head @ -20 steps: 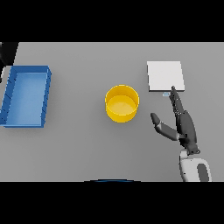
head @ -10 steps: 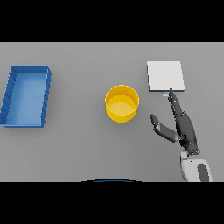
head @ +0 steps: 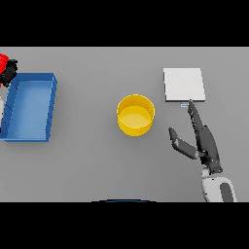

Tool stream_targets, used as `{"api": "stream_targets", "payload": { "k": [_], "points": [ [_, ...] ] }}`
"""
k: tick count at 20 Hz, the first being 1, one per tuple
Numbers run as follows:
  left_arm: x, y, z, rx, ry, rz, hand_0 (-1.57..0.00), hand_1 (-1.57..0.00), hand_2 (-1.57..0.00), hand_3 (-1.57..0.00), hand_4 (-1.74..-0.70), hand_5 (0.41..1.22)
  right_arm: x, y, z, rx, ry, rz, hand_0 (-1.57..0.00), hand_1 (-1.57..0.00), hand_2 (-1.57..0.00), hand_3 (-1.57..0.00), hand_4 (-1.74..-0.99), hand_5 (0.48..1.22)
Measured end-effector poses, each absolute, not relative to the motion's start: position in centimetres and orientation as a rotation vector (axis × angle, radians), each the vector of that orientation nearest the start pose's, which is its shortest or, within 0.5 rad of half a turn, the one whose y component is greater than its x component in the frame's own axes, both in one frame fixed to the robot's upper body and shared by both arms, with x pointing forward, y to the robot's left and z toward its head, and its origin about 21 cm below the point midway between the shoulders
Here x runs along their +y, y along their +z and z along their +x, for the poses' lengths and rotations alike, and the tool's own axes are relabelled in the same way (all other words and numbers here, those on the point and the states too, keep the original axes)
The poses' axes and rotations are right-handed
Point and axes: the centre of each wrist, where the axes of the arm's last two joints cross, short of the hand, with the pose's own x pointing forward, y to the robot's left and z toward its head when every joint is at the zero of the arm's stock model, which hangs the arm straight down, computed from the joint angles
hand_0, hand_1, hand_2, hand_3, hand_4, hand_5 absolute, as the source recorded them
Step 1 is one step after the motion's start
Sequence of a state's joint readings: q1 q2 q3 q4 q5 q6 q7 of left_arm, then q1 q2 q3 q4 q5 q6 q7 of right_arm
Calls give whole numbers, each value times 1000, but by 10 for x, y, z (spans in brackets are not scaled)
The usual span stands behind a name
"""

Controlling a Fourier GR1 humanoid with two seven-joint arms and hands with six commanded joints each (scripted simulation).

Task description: Pick up the red beaker and tilt it to pour out 1 green nut into yellow bowl. Pick up the yellow bowl and place it on the metallic measuring scale.

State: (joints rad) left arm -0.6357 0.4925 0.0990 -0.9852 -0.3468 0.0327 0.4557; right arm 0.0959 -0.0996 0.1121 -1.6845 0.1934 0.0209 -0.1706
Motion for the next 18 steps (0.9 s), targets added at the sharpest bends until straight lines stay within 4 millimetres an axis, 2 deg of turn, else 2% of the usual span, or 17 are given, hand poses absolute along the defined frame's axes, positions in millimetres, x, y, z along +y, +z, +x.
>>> {"api": "stream_targets", "payload": {
  "k": [4,5,6,7,8,9,11,14,17,18],
  "points": [
    [334,95,377,-1081,-244,754,-1571,-1571,-1571,-1571,-1741,925,-230,8,225,-1742,313,-114,1,1,1,1,-1157,671],
    [334,94,374,-1074,-237,752,-1571,-1571,-1571,-1571,-1655,868,-229,9,225,-1746,309,-112,1,1,1,1,-1155,669],
    [334,96,373,-1057,-226,743,-1571,-1571,-1526,-1525,-1521,818,-227,8,223,-1760,308,-96,1,1,1,1,-1155,670],
    [332,99,370,-1065,-242,723,-1469,-1344,-1276,-1318,-1369,774,-228,9,223,-1760,303,-97,1,1,1,1,-1153,670],
    [333,102,365,-1094,-302,693,-1175,-1075,-1021,-1055,-1232,737,-228,9,225,-1747,300,-104,1,1,1,1,-1151,670],
    [336,106,361,-1104,-330,654,-940,-860,-817,-843,-1126,705,-233,11,226,-1743,305,-112,1,1,1,1,-1149,670],
    [339,109,356,-1100,-348,550,-601,-550,-522,-539,-976,664,-229,10,224,-1761,313,-105,1,1,1,1,-1153,670],
    [342,112,356,-1029,-445,592,-307,-281,-267,-276,-843,632,-232,10,227,-1756,305,-104,1,1,1,1,-1155,670],
    [342,104,358,-972,-490,640,-157,-143,-136,-141,-801,627,-231,11,225,-1757,325,-138,1,1,1,1,-1158,665],
    [336,101,358,-987,-499,646,-125,-115,-109,-112,-794,627,-230,11,225,-1753,329,-143,1,1,1,1,-1157,665]
  ]
}}
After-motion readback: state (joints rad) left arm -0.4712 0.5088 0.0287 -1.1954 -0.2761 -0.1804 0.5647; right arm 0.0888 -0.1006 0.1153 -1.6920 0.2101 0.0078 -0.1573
